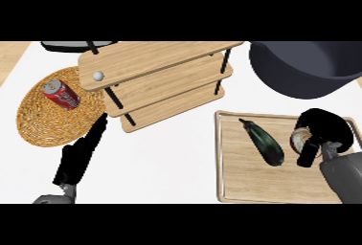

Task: Pick the cupcake from the tray and place it in the tiered shelf

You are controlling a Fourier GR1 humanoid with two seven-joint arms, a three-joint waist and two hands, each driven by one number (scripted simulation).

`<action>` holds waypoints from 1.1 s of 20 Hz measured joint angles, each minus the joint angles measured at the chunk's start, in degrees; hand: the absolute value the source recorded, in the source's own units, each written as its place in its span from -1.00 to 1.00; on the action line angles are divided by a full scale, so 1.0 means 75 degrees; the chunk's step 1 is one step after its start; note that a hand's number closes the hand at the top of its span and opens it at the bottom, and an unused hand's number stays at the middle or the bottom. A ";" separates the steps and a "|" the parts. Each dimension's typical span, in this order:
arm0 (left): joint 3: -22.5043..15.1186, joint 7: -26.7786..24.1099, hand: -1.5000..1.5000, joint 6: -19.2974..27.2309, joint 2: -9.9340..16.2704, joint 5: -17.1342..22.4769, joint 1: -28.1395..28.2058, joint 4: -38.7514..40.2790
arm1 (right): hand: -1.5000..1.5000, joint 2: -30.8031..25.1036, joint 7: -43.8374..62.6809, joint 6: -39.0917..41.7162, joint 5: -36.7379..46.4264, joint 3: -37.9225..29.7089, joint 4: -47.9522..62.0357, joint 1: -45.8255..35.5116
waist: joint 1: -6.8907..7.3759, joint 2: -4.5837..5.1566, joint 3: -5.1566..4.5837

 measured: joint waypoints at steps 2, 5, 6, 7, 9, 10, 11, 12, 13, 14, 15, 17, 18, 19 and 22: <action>0.0063 0.0093 0.00 -0.0036 -0.0010 0.0018 -0.0031 -0.0043 | 1.00 0.0034 -0.0048 -0.0060 0.0223 -0.0029 -0.0058 0.0020 | -0.0004 0.0006 0.0001; 0.0069 0.0148 0.00 -0.0032 -0.0050 -0.0041 0.0060 -0.0168 | 1.00 0.0093 -0.0021 -0.0136 0.0532 -0.0117 -0.0103 -0.0037 | -0.0007 0.0021 0.0020; 0.0038 0.0218 0.00 0.0000 -0.0102 -0.0082 0.0066 -0.0201 | 1.00 0.0109 -0.0120 -0.0141 0.0564 -0.0133 -0.0186 -0.0037 | -0.0009 0.0027 0.0026; 0.0124 0.0200 0.00 -0.0081 -0.0031 -0.0021 0.0041 -0.0138 | 1.00 0.0212 -0.0105 -0.0133 0.0604 -0.0014 -0.0471 0.0027 | -0.0030 0.0025 0.0029; 0.0157 0.0168 0.00 -0.0124 0.0007 -0.0012 0.0048 -0.0112 | 1.00 0.0464 -0.0220 -0.0119 0.0619 0.0340 -0.1064 0.0150 | -0.0054 0.0025 0.0048; 0.0188 0.0221 0.00 -0.0125 0.0022 0.0003 0.0027 -0.0116 | 1.00 0.0609 -0.0269 -0.0076 0.0606 0.0555 -0.1411 0.0211 | -0.0072 0.0016 0.0048; 0.0185 0.0229 0.00 -0.0119 0.0018 -0.0008 0.0034 -0.0109 | 1.00 0.0753 -0.0346 -0.0025 0.0585 0.0793 -0.1757 0.0261 | -0.0084 0.0005 0.0046; 0.0199 0.0264 0.00 -0.0150 0.0030 0.0021 0.0038 -0.0129 | 1.00 0.0873 -0.0361 0.0016 0.0584 0.0994 -0.2113 0.0347 | -0.0092 0.0001 0.0044; 0.0176 0.0270 0.00 -0.0122 0.0005 -0.0006 0.0087 -0.0183 | 1.00 0.0909 -0.0388 0.0047 0.0570 0.1116 -0.2493 0.0493 | -0.0099 -0.0001 0.0045; 0.0200 0.0318 0.00 -0.0119 0.0006 -0.0007 0.0030 -0.0143 | 1.00 0.1015 -0.0266 0.0144 0.0571 0.1268 -0.2913 0.0565 | -0.0112 0.0005 0.0055; 0.0196 0.0350 0.00 -0.0115 -0.0001 -0.0011 0.0062 -0.0201 | 1.00 0.1058 -0.0163 0.0229 0.0536 0.1310 -0.3350 0.0650 | -0.0112 0.0010 0.0058; 0.0181 0.0390 0.00 -0.0087 -0.0052 -0.0055 0.0002 -0.0148 | 1.00 0.1075 0.0043 0.0383 0.0548 0.1371 -0.4184 0.0828 | -0.0117 0.0023 0.0064; 0.0133 0.0372 0.00 -0.0044 -0.0114 -0.0100 0.0030 -0.0178 | 1.00 0.1068 0.0174 0.0461 0.0583 0.1378 -0.4593 0.0885 | -0.0116 0.0025 0.0067; 0.0153 0.0414 0.00 -0.0045 -0.0123 -0.0090 -0.0002 -0.0168 | 1.00 0.1049 0.0316 0.0592 0.0597 0.1330 -0.4960 0.0839 | -0.0112 0.0028 0.0070; 0.0154 0.0504 0.00 -0.0064 -0.0149 -0.0061 0.0055 -0.0293 | 1.00 0.1050 0.0706 0.0846 0.0652 0.1151 -0.6006 0.0675 | -0.0097 0.0035 0.0067</action>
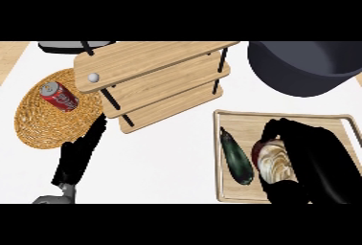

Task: Pick the cupcake from the tray and place it in the tiered shelf

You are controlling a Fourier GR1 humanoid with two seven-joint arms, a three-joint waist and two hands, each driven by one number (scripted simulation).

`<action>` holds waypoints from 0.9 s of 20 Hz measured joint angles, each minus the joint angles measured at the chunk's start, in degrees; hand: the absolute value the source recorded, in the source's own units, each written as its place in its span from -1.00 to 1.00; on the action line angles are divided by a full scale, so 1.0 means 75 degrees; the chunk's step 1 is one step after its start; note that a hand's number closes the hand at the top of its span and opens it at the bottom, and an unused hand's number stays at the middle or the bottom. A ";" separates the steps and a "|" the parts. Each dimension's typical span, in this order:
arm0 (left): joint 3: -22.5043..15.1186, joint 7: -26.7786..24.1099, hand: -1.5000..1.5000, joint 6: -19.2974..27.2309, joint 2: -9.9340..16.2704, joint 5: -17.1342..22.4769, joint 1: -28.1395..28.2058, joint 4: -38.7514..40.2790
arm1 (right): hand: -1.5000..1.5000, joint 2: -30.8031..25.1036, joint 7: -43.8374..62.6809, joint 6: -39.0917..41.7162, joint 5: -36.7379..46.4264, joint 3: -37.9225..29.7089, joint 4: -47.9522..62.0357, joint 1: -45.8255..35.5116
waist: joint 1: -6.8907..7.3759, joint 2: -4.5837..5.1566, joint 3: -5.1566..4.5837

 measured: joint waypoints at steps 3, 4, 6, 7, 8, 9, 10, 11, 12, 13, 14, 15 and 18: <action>0.0002 -0.0096 0.00 -0.0029 0.0029 -0.0032 0.0026 -0.0001 | 1.00 0.0385 0.0333 -0.0033 -0.0158 -0.0381 -0.0597 -0.0496 | 0.0039 0.0009 -0.0001; -0.0019 -0.0087 0.00 -0.0010 -0.0006 -0.0055 0.0011 0.0009 | 1.00 0.0474 0.0367 -0.0044 -0.0274 -0.0594 -0.0721 -0.0697 | 0.0050 0.0014 0.0001; 0.0011 -0.0146 0.00 -0.0052 0.0000 -0.0043 -0.0032 0.0086 | 1.00 0.0715 0.0494 -0.0072 -0.0429 -0.0911 -0.0874 -0.1174 | 0.0071 0.0019 0.0003; 0.0003 -0.0100 0.00 -0.0062 0.0004 -0.0064 -0.0053 0.0081 | 1.00 0.0807 0.0565 -0.0044 -0.0505 -0.1068 -0.0896 -0.1461 | 0.0082 0.0021 0.0005; -0.0022 -0.0021 0.00 -0.0059 -0.0007 -0.0081 0.0003 -0.0048 | 1.00 0.0894 0.0583 -0.0039 -0.0541 -0.1199 -0.0826 -0.1678 | 0.0094 0.0023 0.0003; -0.0006 -0.0112 0.00 -0.0080 -0.0006 -0.0084 0.0001 0.0000 | 1.00 0.0949 0.0617 0.0020 -0.0690 -0.1441 -0.0684 -0.2046 | 0.0104 0.0027 0.0003; 0.0003 -0.0088 0.00 -0.0109 0.0003 -0.0071 0.0011 -0.0031 | 1.00 0.1046 0.0709 0.0058 -0.0738 -0.1536 -0.0544 -0.2437 | 0.0115 0.0029 0.0002; -0.0031 -0.0204 0.00 -0.0073 -0.0041 -0.0137 0.0016 0.0038 | 1.00 0.1111 0.0758 0.0081 -0.0783 -0.1667 -0.0337 -0.2855 | 0.0126 0.0028 0.0003; -0.0017 -0.0311 0.00 -0.0107 -0.0024 -0.0143 0.0009 0.0091 | 1.00 0.1190 0.0808 0.0065 -0.0737 -0.1730 -0.0070 -0.3222 | 0.0136 0.0028 0.0003; -0.0041 -0.0346 0.00 -0.0094 -0.0052 -0.0163 0.0069 0.0024 | 1.00 0.1233 0.0828 0.0068 -0.0706 -0.1805 0.0165 -0.3519 | 0.0143 0.0028 0.0003; -0.0017 -0.0226 0.00 -0.0092 -0.0063 -0.0156 -0.0034 0.0037 | 1.00 0.1223 0.0799 0.0094 -0.0719 -0.1941 0.0414 -0.3814 | 0.0143 0.0031 0.0004; -0.0051 -0.0232 0.00 -0.0098 -0.0090 -0.0165 0.0015 -0.0005 | 1.00 0.1284 0.0808 0.0050 -0.0602 -0.1956 0.0785 -0.4137 | 0.0165 0.0035 0.0003; -0.0045 -0.0228 0.00 -0.0075 -0.0126 -0.0218 -0.0086 0.0076 | 1.00 0.1336 0.0680 -0.0148 -0.0327 -0.2182 0.1922 -0.4979 | 0.0192 0.0049 0.0004</action>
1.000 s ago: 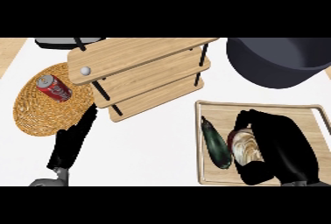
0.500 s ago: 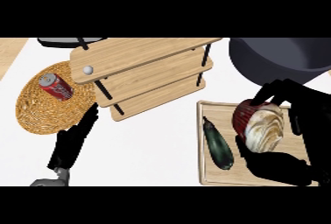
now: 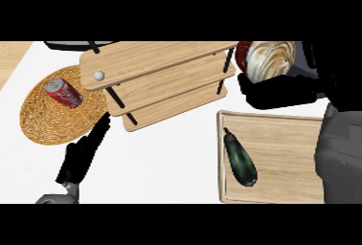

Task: Pick the cupcake from the tray and place it in the tiered shelf

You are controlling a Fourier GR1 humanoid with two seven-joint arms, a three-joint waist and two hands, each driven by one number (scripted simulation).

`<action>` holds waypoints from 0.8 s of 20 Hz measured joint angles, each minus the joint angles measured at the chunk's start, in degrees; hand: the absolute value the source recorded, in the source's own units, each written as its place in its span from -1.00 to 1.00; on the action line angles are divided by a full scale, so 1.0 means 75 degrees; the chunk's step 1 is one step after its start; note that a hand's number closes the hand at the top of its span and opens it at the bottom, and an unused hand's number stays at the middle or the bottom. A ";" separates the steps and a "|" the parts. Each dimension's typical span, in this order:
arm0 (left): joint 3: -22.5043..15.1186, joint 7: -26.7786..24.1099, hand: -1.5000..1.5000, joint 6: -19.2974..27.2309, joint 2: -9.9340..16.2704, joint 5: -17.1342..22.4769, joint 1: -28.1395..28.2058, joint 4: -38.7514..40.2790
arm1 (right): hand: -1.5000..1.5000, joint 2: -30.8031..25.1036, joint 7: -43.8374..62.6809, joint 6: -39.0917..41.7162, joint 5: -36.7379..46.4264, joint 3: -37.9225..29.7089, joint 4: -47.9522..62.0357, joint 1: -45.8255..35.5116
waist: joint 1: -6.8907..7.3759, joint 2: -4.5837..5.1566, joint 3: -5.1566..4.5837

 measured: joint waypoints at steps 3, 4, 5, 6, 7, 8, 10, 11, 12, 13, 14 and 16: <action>0.0063 -0.0088 0.00 -0.0071 0.0031 0.0030 -0.0034 0.0077 | 1.00 0.0103 -0.0276 -0.0427 0.0219 -0.0209 0.1232 -0.0677 | 0.0027 0.0014 0.0000; 0.0075 -0.0066 0.00 -0.0106 0.0050 0.0045 -0.0039 0.0052 | 1.00 0.0096 -0.0404 -0.0534 0.0250 -0.0299 0.1667 -0.0908 | 0.0035 0.0019 -0.0002; 0.0089 -0.0089 0.00 -0.0143 0.0066 0.0052 -0.0064 0.0092 | 1.00 0.0140 -0.0502 -0.0687 0.0340 -0.0311 0.2106 -0.1148 | 0.0045 0.0024 0.0000; 0.0108 -0.0102 0.00 -0.0197 0.0102 0.0081 -0.0036 0.0045 | 1.00 0.0178 -0.0606 -0.0823 0.0414 -0.0328 0.2531 -0.1399 | 0.0061 0.0027 -0.0002; 0.0092 -0.0068 0.00 -0.0204 0.0085 0.0073 -0.0043 0.0047 | 1.00 0.0189 -0.0712 -0.0906 0.0460 -0.0364 0.2967 -0.1673 | 0.0073 0.0031 -0.0002; 0.0084 -0.0070 0.00 -0.0201 0.0077 0.0058 -0.0038 0.0034 | 1.00 0.0247 -0.0838 -0.1033 0.0531 -0.0338 0.3379 -0.1841 | 0.0081 0.0033 -0.0003; 0.0049 -0.0013 0.00 -0.0167 0.0017 0.0031 -0.0024 -0.0023 | 1.00 0.0187 -0.1303 -0.1228 0.0556 -0.0418 0.4184 -0.2139 | 0.0100 0.0043 -0.0003; 0.0076 0.0025 0.00 -0.0228 0.0068 0.0063 -0.0023 -0.0063 | 1.00 0.0189 -0.1479 -0.1301 0.0558 -0.0467 0.4611 -0.2347 | 0.0113 0.0049 -0.0003; 0.0066 0.0081 0.00 -0.0208 0.0056 0.0038 -0.0022 -0.0080 | 1.00 0.0223 -0.1674 -0.1443 0.0612 -0.0457 0.5003 -0.2465 | 0.0118 0.0052 -0.0005; 0.0050 0.0113 0.00 -0.0189 0.0019 0.0035 0.0011 -0.0122 | 1.00 0.0312 -0.1830 -0.1597 0.0664 -0.0420 0.5316 -0.2502 | 0.0114 0.0051 -0.0005; 0.0054 0.0173 0.00 -0.0169 -0.0003 0.0025 -0.0021 -0.0117 | 1.00 0.0370 -0.1975 -0.1704 0.0690 -0.0433 0.5689 -0.2647 | 0.0116 0.0054 -0.0003; 0.0032 0.0139 0.00 -0.0172 -0.0036 0.0013 -0.0006 -0.0122 | 1.00 0.0460 -0.2323 -0.2017 0.0748 -0.0496 0.6459 -0.2908 | 0.0147 0.0048 -0.0007</action>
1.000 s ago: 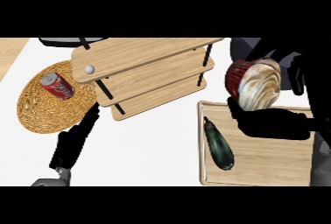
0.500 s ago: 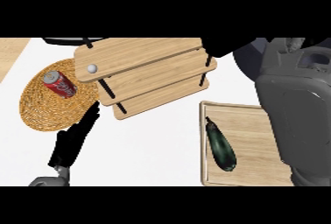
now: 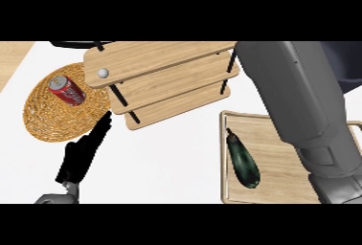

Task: Pick the cupcake from the tray and place it in the tiered shelf

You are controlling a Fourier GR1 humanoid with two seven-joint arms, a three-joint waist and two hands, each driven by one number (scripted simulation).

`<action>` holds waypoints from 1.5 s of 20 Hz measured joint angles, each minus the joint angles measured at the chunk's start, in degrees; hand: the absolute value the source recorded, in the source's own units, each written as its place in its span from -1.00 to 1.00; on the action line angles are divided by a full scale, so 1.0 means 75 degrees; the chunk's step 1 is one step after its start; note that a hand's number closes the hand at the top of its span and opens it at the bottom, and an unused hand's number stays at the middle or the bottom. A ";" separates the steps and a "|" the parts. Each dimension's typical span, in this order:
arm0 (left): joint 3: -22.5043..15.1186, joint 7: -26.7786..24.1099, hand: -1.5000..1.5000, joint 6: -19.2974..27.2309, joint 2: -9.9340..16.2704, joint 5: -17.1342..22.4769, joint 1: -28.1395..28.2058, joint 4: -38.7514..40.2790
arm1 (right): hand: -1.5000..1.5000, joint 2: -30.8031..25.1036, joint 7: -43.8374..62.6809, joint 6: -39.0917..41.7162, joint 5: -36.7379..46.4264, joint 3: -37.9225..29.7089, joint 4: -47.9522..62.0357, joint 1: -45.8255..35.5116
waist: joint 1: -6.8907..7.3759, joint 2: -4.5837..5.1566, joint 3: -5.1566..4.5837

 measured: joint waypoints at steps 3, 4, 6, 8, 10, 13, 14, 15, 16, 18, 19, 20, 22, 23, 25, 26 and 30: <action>0.0029 0.0128 0.00 -0.0019 0.0013 0.0000 -0.0074 0.0018 | 1.00 0.0131 -0.0290 -0.0339 0.0080 -0.0129 0.1020 -0.0454 | 0.0016 -0.0015 0.0007; 0.0021 0.0107 0.00 0.0000 -0.0005 -0.0022 -0.0060 0.0027 | 1.00 0.0205 -0.0385 -0.0438 0.0111 -0.0127 0.1278 -0.0513 | 0.0013 -0.0024 0.0006; -0.0006 0.0237 0.00 0.0036 -0.0054 -0.0048 -0.0097 -0.0006 | 1.00 0.0280 -0.0635 -0.0636 0.0129 -0.0191 0.1793 -0.0689 | 0.0025 -0.0044 0.0002; 0.0009 0.0180 0.00 -0.0058 -0.0003 -0.0023 -0.0118 0.0063 | 1.00 0.0430 -0.0808 -0.0764 -0.0180 -0.0517 0.2101 -0.0788 | 0.0041 -0.0032 0.0008; -0.0039 0.0105 0.00 -0.0048 -0.0043 -0.0062 -0.0129 0.0103 | -1.00 0.0573 -0.0796 -0.0924 -0.0879 -0.1095 0.2153 -0.0738 | 0.0081 -0.0022 0.0027; -0.0043 0.0105 0.00 -0.0106 -0.0011 -0.0052 -0.0184 0.0085 | -1.00 0.0772 -0.0824 -0.1294 -0.1910 -0.1874 0.2345 -0.0667 | 0.0192 0.0016 0.0025; -0.0067 0.0101 0.00 -0.0125 -0.0028 -0.0048 -0.0186 0.0085 | -1.00 0.0786 -0.0904 -0.1439 -0.2236 -0.2049 0.2438 -0.0641 | 0.0231 0.0027 0.0026; -0.0068 0.0078 0.00 -0.0148 -0.0028 -0.0040 -0.0216 0.0114 | -1.00 0.0783 -0.1046 -0.1608 -0.2514 -0.2216 0.2531 -0.0641 | 0.0261 0.0041 0.0026; -0.0089 0.0103 0.00 -0.0122 -0.0045 -0.0075 -0.0227 0.0115 | -1.00 0.0759 -0.1213 -0.1626 -0.2681 -0.2264 0.2625 -0.0649 | 0.0252 0.0033 0.0005; -0.0090 0.0068 0.00 -0.0111 -0.0047 -0.0097 -0.0235 0.0119 | -1.00 0.0814 -0.1552 -0.1923 -0.3146 -0.2498 0.2750 -0.0664 | 0.0278 0.0029 -0.0010; -0.0069 0.0042 0.00 -0.0105 -0.0039 -0.0107 -0.0272 0.0168 | -1.00 0.0871 -0.1668 -0.2130 -0.3383 -0.2638 0.2832 -0.0714 | 0.0272 0.0043 -0.0003; -0.0060 0.0000 0.00 -0.0133 -0.0025 -0.0098 -0.0276 0.0191 | -1.00 0.0917 -0.1863 -0.2381 -0.3603 -0.2707 0.2913 -0.0721 | 0.0271 0.0048 -0.0002; -0.0060 -0.0038 0.00 -0.0091 -0.0051 -0.0108 -0.0189 0.0120 | -1.00 0.0977 -0.2164 -0.2858 -0.3833 -0.2931 0.3007 -0.0782 | 0.0222 0.0048 -0.0002; -0.0029 -0.0006 0.00 -0.0077 -0.0036 -0.0100 -0.0156 0.0082 | -1.00 0.0998 -0.2332 -0.3110 -0.3892 -0.3040 0.2991 -0.0771 | 0.0182 0.0044 0.0000; 0.0060 0.0011 0.00 -0.0076 0.0005 -0.0059 -0.0131 0.0083 | -1.00 0.0954 -0.2492 -0.3645 -0.3962 -0.3230 0.2934 -0.0852 | 0.0106 0.0033 0.0003; 0.0067 0.0011 0.00 -0.0073 0.0006 -0.0067 -0.0146 0.0105 | -1.00 0.0897 -0.2655 -0.3882 -0.3986 -0.3325 0.2879 -0.0794 | 0.0057 0.0028 0.0007; 0.0122 -0.0009 0.00 -0.0007 -0.0008 -0.0069 0.0013 0.0036 | -1.00 0.0469 -0.2789 -0.4634 -0.3984 -0.3612 0.2603 -0.0578 | -0.0111 -0.0026 0.0012</action>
